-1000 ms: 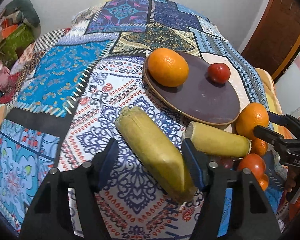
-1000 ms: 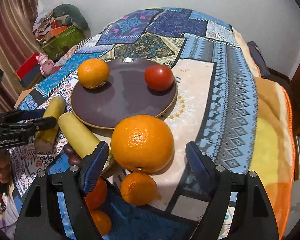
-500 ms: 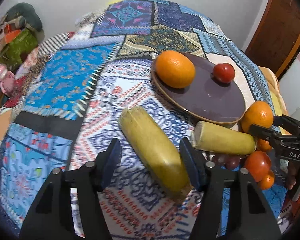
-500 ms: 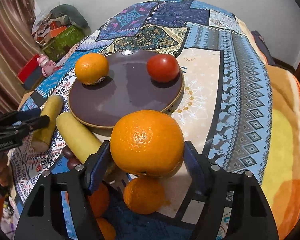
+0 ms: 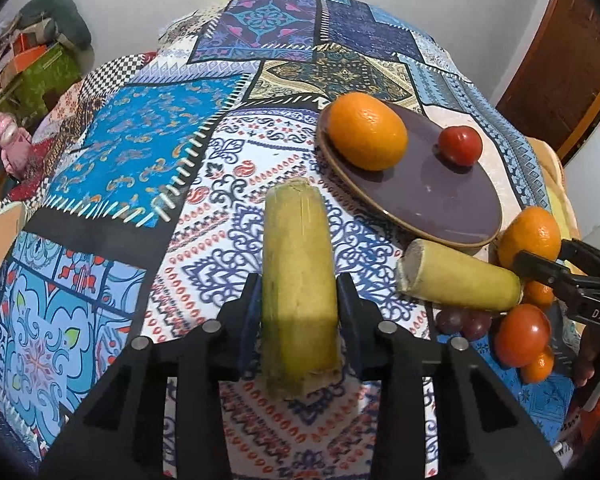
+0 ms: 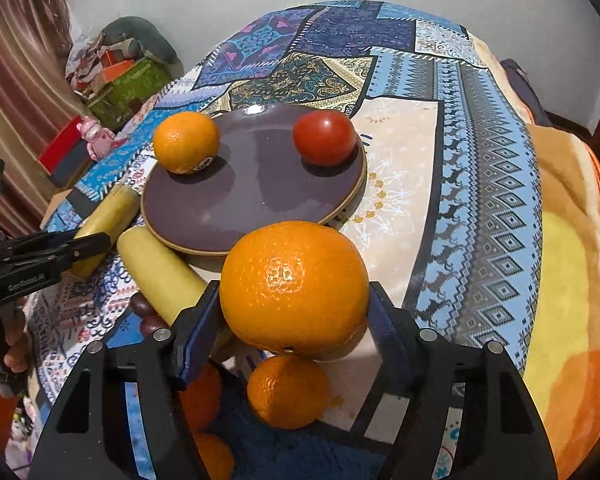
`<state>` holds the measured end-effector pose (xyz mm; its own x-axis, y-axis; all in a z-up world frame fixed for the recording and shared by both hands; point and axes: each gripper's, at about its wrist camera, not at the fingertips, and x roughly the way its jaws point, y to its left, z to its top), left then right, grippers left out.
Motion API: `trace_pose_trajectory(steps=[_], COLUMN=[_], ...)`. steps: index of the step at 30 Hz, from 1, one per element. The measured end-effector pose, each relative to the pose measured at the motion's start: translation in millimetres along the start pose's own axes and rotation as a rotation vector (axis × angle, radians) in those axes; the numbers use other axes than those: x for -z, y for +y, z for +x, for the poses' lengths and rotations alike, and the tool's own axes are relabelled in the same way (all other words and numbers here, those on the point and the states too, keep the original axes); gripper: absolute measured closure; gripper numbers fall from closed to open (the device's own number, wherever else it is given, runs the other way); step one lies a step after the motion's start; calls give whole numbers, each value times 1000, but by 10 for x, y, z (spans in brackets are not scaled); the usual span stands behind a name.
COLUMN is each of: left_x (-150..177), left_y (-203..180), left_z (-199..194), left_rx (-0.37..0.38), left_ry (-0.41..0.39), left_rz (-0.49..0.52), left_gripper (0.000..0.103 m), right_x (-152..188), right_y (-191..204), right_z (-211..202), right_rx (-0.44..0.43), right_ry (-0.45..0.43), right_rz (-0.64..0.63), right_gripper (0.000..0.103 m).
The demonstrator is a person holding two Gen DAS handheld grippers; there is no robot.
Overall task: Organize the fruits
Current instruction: 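Lay the corn cob on the plate with the left gripper while the right sets the orange there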
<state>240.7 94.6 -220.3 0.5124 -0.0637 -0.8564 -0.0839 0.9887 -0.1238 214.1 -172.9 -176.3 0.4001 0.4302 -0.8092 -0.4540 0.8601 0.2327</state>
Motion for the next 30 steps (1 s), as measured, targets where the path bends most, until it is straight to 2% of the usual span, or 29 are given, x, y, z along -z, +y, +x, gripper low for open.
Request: trace_pose_trajectory(steps=[8, 12, 16, 24, 30], left_x=[-95, -107, -113, -183, -254], left_y=[-9, -27, 3, -66, -130], left_z=[154, 178, 131, -150, -195], left_rx=[-34, -39, -22, 5, 6], left_ry=[23, 8, 0, -69, -77], left_rz=[17, 29, 10, 28, 45], left_gripper=[66, 66, 66, 66, 66], right_x=[3, -38, -91, -241, -355], right_y=[-21, -10, 29, 108, 172], right_z=[-147, -226, -263, -196, -137], right_rx=[18, 15, 11, 2, -3], right_ry=[-24, -45, -64, -81, -89], right_rz=[-10, -10, -15, -30, -44], right_gripper=[36, 36, 36, 36, 36])
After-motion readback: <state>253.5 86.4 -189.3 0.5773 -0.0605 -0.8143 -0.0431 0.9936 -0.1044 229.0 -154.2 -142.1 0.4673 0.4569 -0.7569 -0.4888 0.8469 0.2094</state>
